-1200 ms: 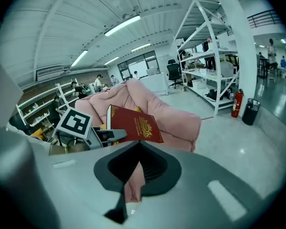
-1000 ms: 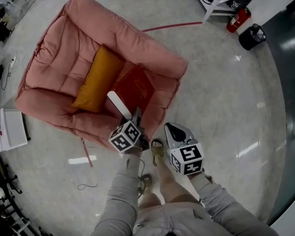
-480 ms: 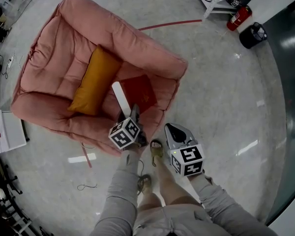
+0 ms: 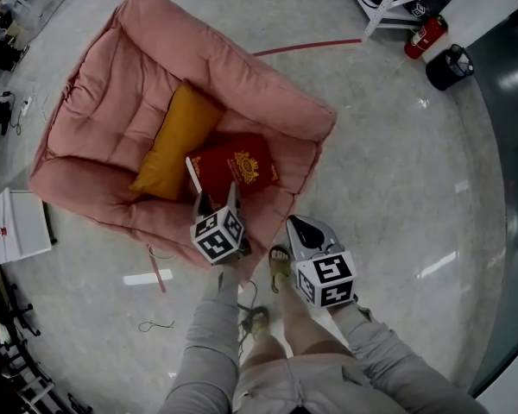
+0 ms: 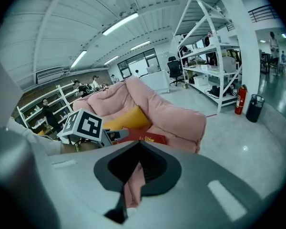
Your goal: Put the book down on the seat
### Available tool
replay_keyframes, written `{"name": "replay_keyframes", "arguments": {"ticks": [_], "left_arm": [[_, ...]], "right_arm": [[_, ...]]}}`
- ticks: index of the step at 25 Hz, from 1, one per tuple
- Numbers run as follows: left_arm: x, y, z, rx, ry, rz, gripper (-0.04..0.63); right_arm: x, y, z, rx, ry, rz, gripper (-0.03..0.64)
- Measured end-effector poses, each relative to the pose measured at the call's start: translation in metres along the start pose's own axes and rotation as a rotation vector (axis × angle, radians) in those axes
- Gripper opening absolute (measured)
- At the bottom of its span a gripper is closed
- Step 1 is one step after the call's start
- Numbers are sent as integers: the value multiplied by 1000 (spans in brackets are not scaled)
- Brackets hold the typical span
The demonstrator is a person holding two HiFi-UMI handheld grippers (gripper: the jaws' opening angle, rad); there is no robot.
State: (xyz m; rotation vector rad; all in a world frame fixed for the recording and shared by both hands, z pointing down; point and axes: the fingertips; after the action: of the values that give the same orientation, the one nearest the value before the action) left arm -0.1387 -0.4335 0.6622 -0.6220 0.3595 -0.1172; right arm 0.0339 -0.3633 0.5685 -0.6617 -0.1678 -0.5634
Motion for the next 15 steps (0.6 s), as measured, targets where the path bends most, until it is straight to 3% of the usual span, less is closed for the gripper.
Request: {"name": "replay_keyframes", "arguments": {"ticks": [7, 12, 14, 15], "left_arm": [[-5, 23, -9, 13, 25, 0, 325], [6, 47, -16, 18, 7, 50, 324], [12, 59, -21, 31, -3, 66, 286], [13, 66, -23, 41, -7, 66, 228]], "right_arm": [[-20, 3, -8, 18, 18, -24, 0], [-31, 10, -13, 33, 26, -32, 0], [-35, 13, -15, 41, 28, -33, 0], [-37, 15, -16, 45, 29, -33, 0]]}}
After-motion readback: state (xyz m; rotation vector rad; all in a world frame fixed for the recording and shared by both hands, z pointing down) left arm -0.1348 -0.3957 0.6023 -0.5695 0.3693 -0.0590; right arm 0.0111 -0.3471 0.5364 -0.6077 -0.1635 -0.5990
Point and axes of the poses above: the fingertips, and each gripper's own axes: y backward along the fingers, x to its right, z out of its underside, and after that the axes turned 5 degrees about x, right-handed
